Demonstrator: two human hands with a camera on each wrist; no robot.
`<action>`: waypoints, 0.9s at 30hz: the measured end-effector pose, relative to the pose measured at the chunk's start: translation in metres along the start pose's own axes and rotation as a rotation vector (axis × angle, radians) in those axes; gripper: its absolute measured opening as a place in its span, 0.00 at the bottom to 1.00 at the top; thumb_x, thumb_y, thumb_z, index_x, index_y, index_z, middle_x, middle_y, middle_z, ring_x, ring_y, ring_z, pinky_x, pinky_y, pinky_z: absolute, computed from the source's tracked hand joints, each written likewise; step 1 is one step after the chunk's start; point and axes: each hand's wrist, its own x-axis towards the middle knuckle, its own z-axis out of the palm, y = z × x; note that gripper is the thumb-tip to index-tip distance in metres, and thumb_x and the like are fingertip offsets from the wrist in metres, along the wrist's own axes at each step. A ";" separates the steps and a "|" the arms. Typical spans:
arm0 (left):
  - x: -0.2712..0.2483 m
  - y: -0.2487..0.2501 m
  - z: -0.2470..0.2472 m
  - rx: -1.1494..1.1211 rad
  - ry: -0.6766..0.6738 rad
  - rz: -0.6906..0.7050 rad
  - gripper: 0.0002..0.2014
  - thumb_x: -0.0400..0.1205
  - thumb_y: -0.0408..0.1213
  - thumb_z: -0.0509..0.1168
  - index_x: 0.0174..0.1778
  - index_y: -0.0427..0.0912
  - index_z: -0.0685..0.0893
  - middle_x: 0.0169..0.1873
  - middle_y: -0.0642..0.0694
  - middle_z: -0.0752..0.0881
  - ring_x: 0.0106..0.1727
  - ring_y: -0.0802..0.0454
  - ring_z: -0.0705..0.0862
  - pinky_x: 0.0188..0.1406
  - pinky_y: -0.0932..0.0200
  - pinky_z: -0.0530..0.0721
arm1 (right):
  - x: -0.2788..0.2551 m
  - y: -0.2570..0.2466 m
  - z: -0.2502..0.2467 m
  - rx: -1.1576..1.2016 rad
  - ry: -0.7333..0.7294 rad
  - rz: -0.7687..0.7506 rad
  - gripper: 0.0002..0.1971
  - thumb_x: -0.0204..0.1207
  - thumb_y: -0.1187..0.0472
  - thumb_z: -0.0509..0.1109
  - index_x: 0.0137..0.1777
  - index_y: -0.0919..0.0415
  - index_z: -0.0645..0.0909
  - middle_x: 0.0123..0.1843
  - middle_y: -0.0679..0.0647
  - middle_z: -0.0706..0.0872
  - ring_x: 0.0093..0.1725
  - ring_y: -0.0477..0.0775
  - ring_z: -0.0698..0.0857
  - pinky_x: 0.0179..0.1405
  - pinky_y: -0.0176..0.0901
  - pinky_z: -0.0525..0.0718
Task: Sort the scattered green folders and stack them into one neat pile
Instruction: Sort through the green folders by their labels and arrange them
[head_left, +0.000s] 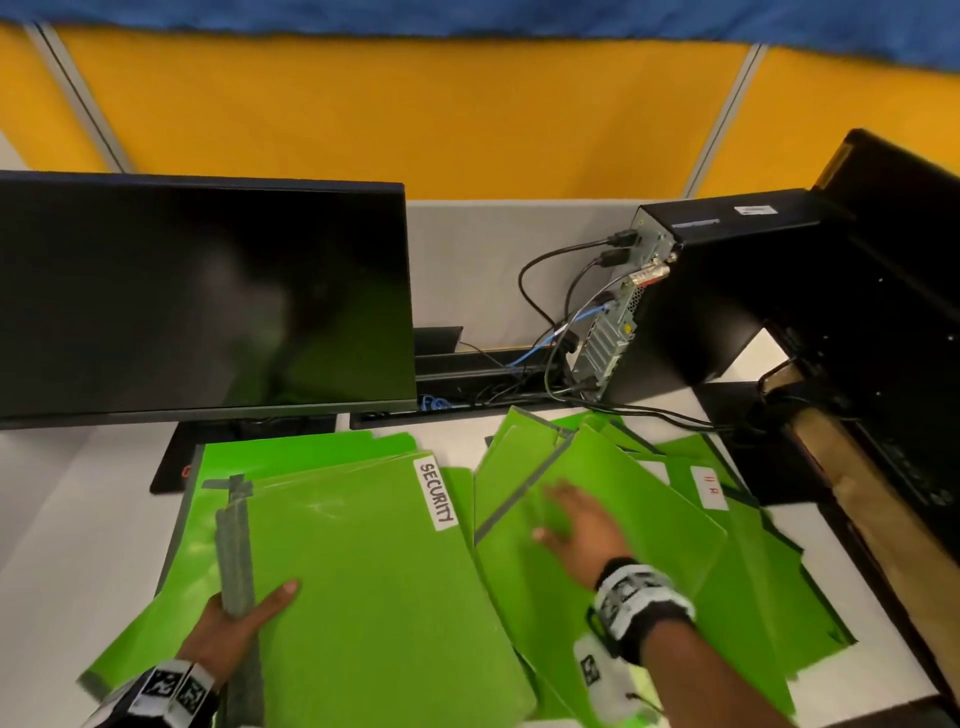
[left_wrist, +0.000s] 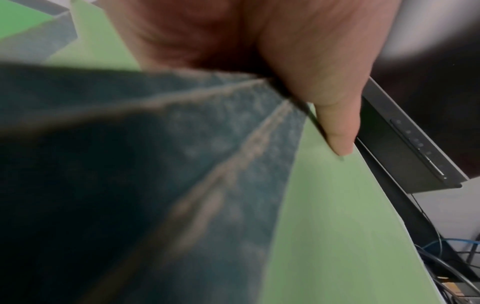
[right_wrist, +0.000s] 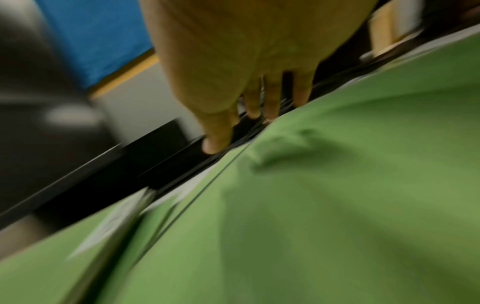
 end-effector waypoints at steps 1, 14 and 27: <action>0.002 -0.001 0.000 0.010 0.002 0.003 0.62 0.47 0.64 0.73 0.73 0.27 0.66 0.59 0.31 0.78 0.56 0.38 0.77 0.64 0.43 0.74 | 0.004 0.024 -0.015 -0.077 0.096 0.159 0.39 0.72 0.41 0.69 0.81 0.49 0.59 0.83 0.53 0.59 0.81 0.56 0.60 0.79 0.51 0.62; 0.009 0.004 0.002 0.110 0.078 -0.086 0.53 0.63 0.54 0.79 0.75 0.26 0.65 0.72 0.25 0.71 0.68 0.32 0.75 0.75 0.40 0.67 | -0.037 0.166 -0.053 -0.092 -0.103 0.524 0.54 0.51 0.45 0.85 0.78 0.44 0.61 0.70 0.62 0.68 0.70 0.66 0.72 0.69 0.53 0.74; 0.014 0.006 0.004 0.114 0.103 -0.149 0.52 0.66 0.51 0.77 0.78 0.27 0.60 0.75 0.26 0.66 0.71 0.31 0.72 0.76 0.40 0.67 | -0.048 0.164 -0.091 0.989 0.572 0.724 0.12 0.78 0.62 0.69 0.57 0.69 0.82 0.58 0.66 0.84 0.48 0.62 0.84 0.51 0.50 0.77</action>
